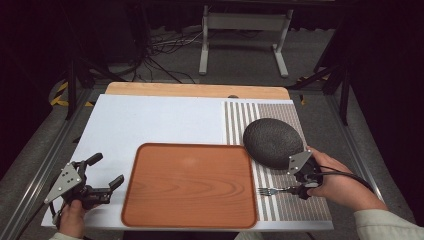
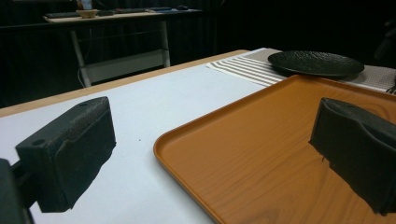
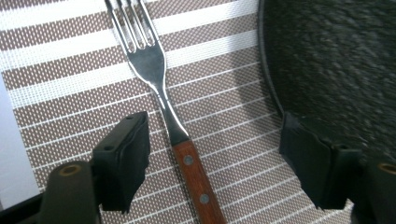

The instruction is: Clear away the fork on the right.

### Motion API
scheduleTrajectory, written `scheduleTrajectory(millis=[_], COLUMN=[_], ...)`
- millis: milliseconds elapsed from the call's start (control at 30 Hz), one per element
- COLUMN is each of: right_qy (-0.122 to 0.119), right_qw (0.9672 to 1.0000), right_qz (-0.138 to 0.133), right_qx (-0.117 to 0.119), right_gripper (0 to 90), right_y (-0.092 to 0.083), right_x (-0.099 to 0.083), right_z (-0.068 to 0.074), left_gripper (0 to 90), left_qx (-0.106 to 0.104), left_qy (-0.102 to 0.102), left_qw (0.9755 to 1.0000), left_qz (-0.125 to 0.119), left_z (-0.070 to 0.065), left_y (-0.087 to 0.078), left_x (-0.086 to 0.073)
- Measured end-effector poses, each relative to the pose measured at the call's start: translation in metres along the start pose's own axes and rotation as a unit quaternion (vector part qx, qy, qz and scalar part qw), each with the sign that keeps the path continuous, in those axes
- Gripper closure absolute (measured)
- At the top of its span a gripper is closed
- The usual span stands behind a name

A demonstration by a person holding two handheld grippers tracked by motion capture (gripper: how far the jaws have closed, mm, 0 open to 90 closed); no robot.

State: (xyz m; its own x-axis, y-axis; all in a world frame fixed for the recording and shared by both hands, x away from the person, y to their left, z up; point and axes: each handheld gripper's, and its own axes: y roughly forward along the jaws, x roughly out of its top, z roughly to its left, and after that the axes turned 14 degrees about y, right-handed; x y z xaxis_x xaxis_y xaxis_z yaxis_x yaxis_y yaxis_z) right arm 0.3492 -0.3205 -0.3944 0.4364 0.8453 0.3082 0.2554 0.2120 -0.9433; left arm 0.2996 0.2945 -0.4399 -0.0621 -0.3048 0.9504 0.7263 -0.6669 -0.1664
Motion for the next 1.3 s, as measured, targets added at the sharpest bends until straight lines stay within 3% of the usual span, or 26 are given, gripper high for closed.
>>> scheduleTrajectory(millis=[133, 500, 733, 1033, 1133, 1300], right_qy=[-0.001, -0.036, -0.059, -0.082, -0.092, -0.096], right_qw=[0.9998, 0.9962, 0.9915, 0.9853, 0.9832, 0.983], right_qz=[0.018, 0.071, 0.106, 0.141, 0.148, 0.146], right_qx=[0.008, 0.036, 0.045, 0.051, 0.054, 0.057], right_gripper=[34.4, 47.1, 56.8, 76.5, 77.1, 77.7], right_y=[0.005, 0.02, 0.021, 0.022, 0.022, 0.023], right_x=[0.001, 0.003, 0.005, 0.009, 0.011, 0.011], right_z=[0.001, 0.001, 0.002, 0.003, 0.003, 0.003], left_gripper=[0.8, 0.8, 0.8, 0.8, 0.8, 0.8], left_qx=[0.001, 0.003, -0.001, -0.001, -0.001, -0.002], left_qy=[0.0, -0.001, -0.001, -0.003, -0.003, -0.002], left_qw=[1.0, 1.0, 1.0, 1.0, 1.0, 1.0], left_qz=[0.0, -0.001, 0.0, -0.001, -0.001, 0.0], left_z=[0.0, 0.0, 0.0, 0.0, 0.0, 0.0], left_y=[0.0, -0.001, 0.0, 0.0, 0.0, 0.0], left_x=[0.0, 0.0, 0.0, -0.001, -0.001, -0.001])
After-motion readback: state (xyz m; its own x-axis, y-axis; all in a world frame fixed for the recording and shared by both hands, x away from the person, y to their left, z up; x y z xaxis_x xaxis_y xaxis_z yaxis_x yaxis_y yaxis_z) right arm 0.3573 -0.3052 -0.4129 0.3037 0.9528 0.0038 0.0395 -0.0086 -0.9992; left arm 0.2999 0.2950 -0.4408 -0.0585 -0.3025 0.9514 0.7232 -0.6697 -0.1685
